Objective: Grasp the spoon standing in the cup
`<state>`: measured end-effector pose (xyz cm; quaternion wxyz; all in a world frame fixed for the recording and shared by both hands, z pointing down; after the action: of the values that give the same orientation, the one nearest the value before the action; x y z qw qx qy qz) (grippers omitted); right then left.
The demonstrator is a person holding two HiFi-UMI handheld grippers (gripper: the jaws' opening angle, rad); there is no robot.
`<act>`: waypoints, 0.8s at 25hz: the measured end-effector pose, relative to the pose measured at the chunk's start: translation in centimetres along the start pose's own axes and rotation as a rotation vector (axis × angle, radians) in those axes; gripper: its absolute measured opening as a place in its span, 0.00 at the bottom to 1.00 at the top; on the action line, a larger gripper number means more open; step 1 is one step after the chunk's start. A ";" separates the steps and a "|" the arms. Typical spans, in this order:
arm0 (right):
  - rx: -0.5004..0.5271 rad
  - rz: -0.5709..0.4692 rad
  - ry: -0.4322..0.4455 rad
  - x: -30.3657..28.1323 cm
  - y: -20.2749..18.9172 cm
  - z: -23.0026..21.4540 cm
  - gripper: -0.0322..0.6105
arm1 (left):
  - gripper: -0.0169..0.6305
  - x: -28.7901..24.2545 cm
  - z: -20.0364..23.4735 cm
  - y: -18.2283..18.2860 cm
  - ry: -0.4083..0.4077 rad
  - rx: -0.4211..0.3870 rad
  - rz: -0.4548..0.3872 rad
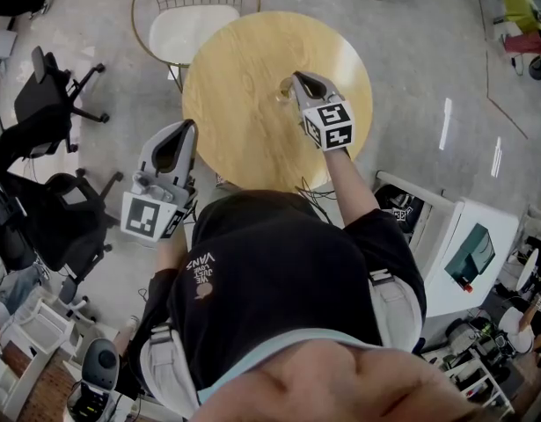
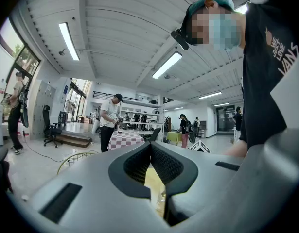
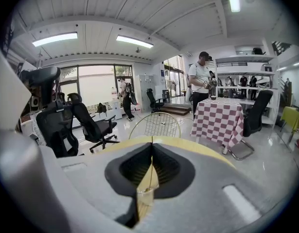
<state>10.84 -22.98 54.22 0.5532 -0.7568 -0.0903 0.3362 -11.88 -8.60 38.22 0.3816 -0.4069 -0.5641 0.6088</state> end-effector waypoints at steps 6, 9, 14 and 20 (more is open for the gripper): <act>0.002 -0.037 -0.023 1.1 1.0 0.4 0.05 | 0.04 -0.2 -0.2 0.1 -0.026 -0.002 -0.004; 0.004 -0.052 -0.034 1.7 1.5 0.7 0.05 | 0.04 -0.2 -0.2 0.3 -0.039 -0.001 -0.009; 0.012 -0.077 -0.057 2.7 2.4 1.1 0.05 | 0.04 0.0 -0.1 0.3 -0.056 0.002 -0.017; 0.020 -0.103 -0.087 3.8 3.2 1.7 0.05 | 0.04 0.6 0.0 0.7 -0.071 0.008 -0.029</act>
<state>11.92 -20.94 49.50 0.5729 -0.7302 -0.1496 0.3409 -12.07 -8.11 37.47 0.3716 -0.3751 -0.5806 0.6198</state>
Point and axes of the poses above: the fingertips, and each gripper's own axes: x backward along the fingers, z to its left, y out of its top, the point moved 4 cm from there along x, backward along the fingers, and after that the axes turned 12 degrees about y, right-handed, at the moved point
